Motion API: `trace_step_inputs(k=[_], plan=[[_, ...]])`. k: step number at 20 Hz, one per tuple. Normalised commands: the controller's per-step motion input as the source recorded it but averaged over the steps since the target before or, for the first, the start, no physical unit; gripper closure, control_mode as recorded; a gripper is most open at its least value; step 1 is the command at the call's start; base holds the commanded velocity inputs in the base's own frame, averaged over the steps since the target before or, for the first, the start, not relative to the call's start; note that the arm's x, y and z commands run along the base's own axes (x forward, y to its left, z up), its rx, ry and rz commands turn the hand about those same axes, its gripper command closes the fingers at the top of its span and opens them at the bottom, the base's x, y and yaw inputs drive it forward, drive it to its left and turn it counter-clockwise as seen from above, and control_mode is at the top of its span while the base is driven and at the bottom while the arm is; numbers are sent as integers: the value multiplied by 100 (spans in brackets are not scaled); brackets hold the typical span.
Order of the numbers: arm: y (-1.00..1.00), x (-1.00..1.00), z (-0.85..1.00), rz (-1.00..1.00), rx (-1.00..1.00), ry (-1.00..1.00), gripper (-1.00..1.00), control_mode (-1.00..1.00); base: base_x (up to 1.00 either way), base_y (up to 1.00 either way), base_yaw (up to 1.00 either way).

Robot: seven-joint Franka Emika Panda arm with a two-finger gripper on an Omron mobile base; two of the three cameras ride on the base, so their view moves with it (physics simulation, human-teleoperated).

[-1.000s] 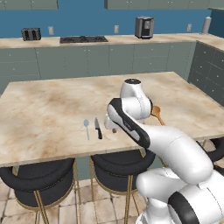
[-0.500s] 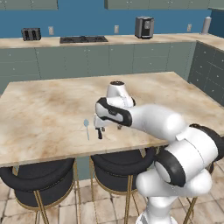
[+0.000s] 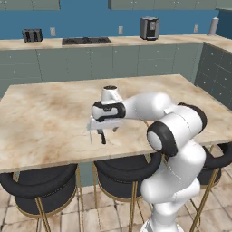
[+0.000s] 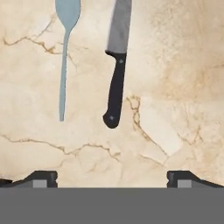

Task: Pick up the metallic utensils from the counter and place them in the open drawer. Make sure not to pick up any wooden utensils.

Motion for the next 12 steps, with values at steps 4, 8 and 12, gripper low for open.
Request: trace_step_inputs(k=[4,8,12], plan=[[8,44,-54,0,0,-1,-100,-100,0,0,0],[0,20,-48,0,0,0,-100,-100,0,0,0],[0,23,-42,0,0,0,-100,-100,0,0,0]])
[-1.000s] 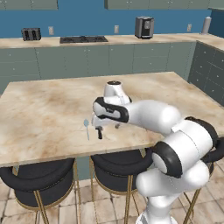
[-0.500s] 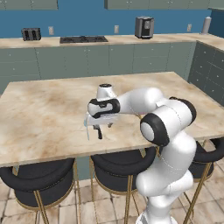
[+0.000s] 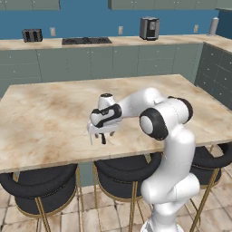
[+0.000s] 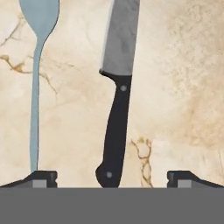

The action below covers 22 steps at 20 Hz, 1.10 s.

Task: Pick up the metallic utensils from the counter and place them in the open drawer. Make sure not to pick up any wooden utensils.

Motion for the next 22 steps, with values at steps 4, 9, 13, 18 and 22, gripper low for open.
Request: trace_step_inputs(k=[4,9,13,18,22], plan=[[0,33,-36,0,0,0,-100,-100,0,0,0],[0,38,-34,0,0,0,-100,-100,0,0,0],[2,38,-39,0,0,0,-100,-100,0,0,0],[12,11,-53,0,0,0,100,-100,0,0,0],[0,-6,-96,0,-3,0,100,-100,0,0,0]])
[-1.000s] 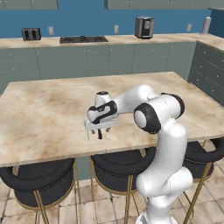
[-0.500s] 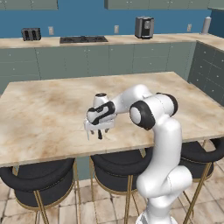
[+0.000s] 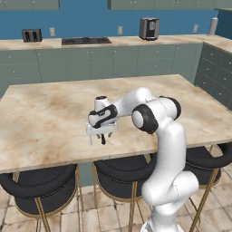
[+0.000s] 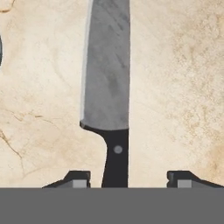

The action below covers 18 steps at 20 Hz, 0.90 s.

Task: Pick up the metallic utensils from the counter and place them in the open drawer. Make sure not to pick up any wooden utensils.

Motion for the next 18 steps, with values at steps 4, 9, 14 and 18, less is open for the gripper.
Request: trace_step_inputs(k=[4,9,14,18], plan=[[0,-36,-100,1,-7,0,100,-100,0,0,0],[0,-45,-100,2,-1,4,100,-100,0,0,0],[0,-38,-100,0,7,17,100,-100,0,0,0],[-8,-35,-100,6,10,7,100,-100,0,0,0]])
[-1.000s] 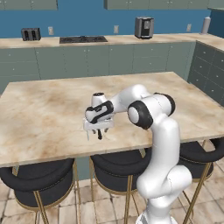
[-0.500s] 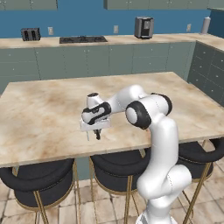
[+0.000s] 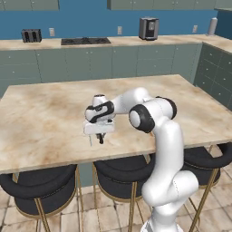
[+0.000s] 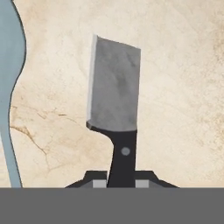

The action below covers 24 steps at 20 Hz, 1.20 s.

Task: Pick up the metallic utensils from the counter and place them in the open drawer. Make sure not to pick up any wooden utensils.

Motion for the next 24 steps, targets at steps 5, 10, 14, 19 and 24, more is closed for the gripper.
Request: trace_step_inputs(k=[5,10,14,19,24], plan=[[-18,-68,-89,0,16,-3,100,-100,0,0,0],[0,-39,47,-2,2,-26,100,-100,0,0,0],[0,-47,98,0,1,-27,100,-100,0,0,0],[-1,-46,100,0,1,-23,100,-100,0,0,0],[-33,-34,93,0,2,-12,100,-100,0,0,0]])
